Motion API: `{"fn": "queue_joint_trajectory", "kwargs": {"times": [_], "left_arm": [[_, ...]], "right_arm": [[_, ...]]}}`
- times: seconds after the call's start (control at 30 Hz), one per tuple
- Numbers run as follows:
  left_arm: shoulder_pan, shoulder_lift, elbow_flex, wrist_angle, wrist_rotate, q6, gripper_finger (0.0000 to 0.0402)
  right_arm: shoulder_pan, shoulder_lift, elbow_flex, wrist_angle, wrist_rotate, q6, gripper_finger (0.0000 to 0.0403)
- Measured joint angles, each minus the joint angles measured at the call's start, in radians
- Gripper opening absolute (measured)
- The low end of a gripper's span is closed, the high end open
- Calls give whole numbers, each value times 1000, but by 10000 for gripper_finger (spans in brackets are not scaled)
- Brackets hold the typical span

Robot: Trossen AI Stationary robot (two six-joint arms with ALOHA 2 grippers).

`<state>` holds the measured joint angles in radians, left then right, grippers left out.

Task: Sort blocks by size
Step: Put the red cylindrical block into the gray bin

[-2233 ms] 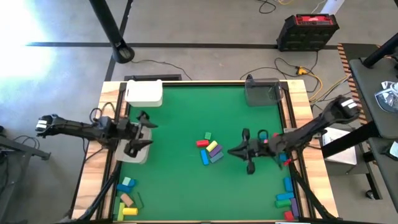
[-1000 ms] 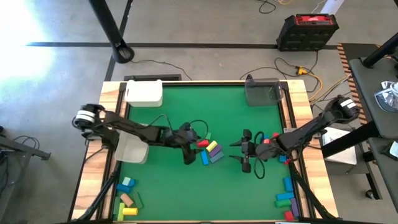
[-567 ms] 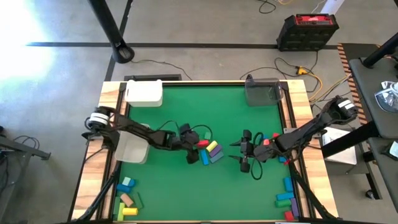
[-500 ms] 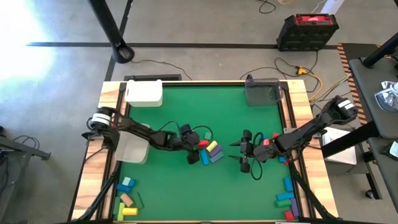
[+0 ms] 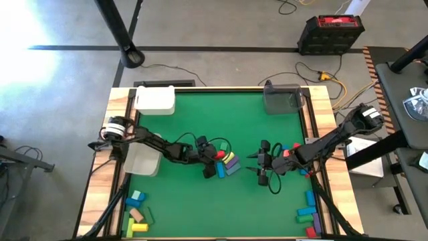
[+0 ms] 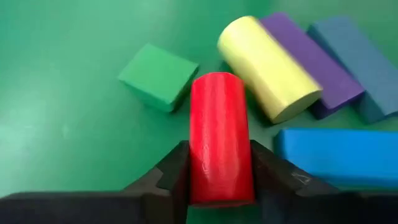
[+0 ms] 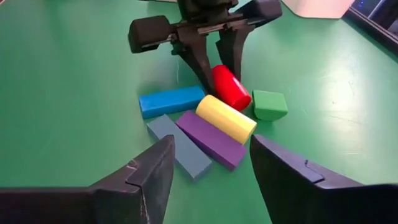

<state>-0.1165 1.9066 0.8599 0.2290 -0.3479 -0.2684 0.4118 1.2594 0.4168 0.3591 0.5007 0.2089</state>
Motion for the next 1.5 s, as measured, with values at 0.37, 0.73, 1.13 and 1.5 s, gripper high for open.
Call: {"fn": "queue_joint_trajectory", "kwargs": {"times": [0.37,0.73,1.13,1.5], "left_arm": [[-53,-375,-5,-495,-11,-137,110],[-247,-646,78,-1346,103,-970,110],[-222,-604,11,-1597,148,-1349,110],[-56,-572,-122,-1454,199,-1271,110]], "right_arm": [[0,0,0,29,0,-30,187],[0,0,0,73,-1,-116,189],[0,0,0,73,-1,-116,172],[0,0,0,73,-1,-119,159]]}}
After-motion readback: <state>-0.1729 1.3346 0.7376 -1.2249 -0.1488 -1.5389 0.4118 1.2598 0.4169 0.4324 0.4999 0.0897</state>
